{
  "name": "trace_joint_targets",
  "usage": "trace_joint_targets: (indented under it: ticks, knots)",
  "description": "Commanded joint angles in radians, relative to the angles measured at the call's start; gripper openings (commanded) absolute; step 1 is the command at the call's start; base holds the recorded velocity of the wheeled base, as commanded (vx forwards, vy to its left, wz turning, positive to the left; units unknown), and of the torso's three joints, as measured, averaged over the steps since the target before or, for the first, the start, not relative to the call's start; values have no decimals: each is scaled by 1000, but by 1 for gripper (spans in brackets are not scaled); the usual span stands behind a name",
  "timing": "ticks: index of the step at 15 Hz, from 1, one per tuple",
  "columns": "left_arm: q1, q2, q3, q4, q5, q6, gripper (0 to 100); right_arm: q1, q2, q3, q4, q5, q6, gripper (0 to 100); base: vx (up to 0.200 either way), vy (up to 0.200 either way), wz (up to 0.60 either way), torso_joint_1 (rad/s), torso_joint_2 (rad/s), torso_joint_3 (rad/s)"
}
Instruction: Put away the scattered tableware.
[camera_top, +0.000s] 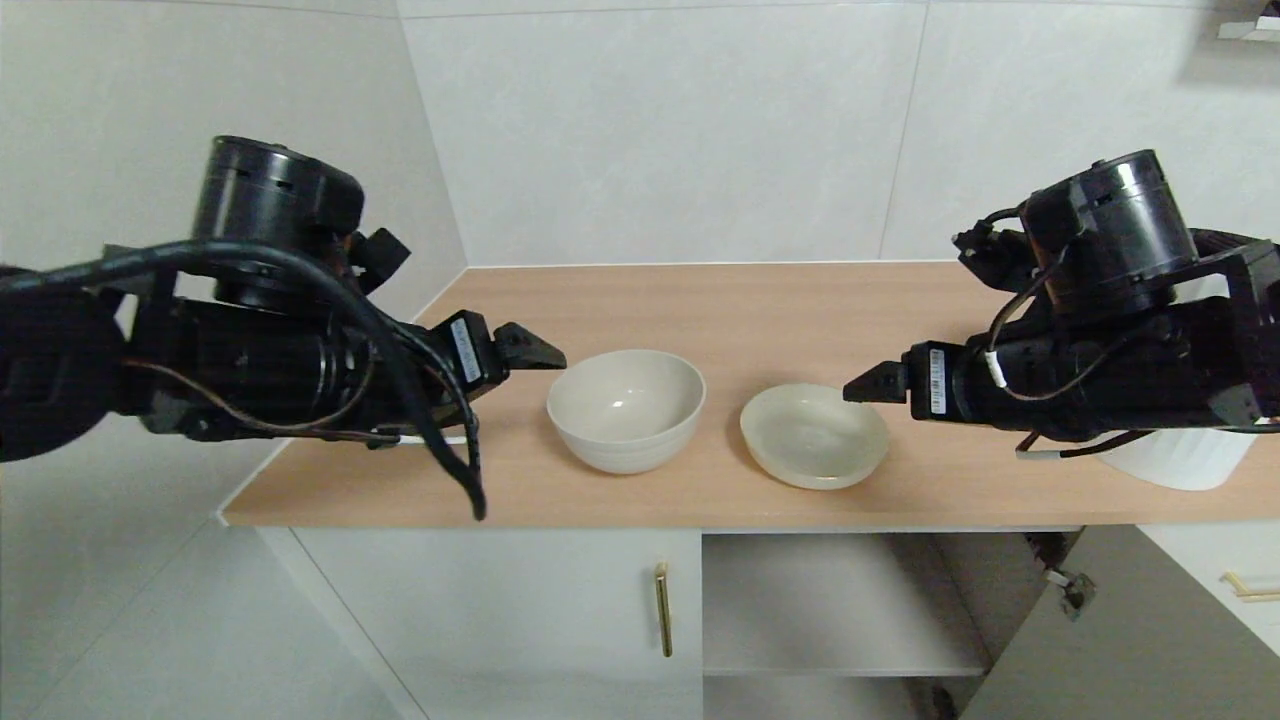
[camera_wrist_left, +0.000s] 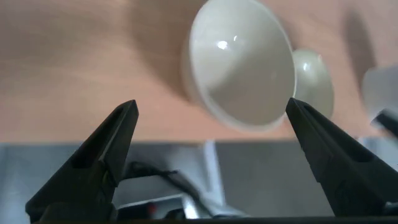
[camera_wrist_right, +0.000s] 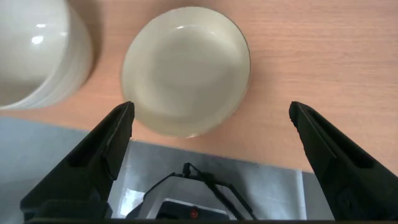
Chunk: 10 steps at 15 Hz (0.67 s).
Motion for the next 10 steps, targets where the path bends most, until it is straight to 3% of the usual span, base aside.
trace_joint_targets:
  ticks: [1,3,5,10]
  knots:
    - [-11,85,-5,-31,19,-25,100,-13,38,0,-2,-1,0,100,0,0,0,0,0,0]
    - [-14,124,-5,-47,50,-26,100,-31,41,-2,-2,7,-1,100,0,0,0,0,0,0]
    - [-25,163,-5,-79,71,-54,100,-36,49,-2,-2,5,0,100,0,0,0,0,0,0]
    - [-28,186,-5,-91,74,-55,100,-36,47,-2,-2,2,0,100,0,0,0,0,0,0]
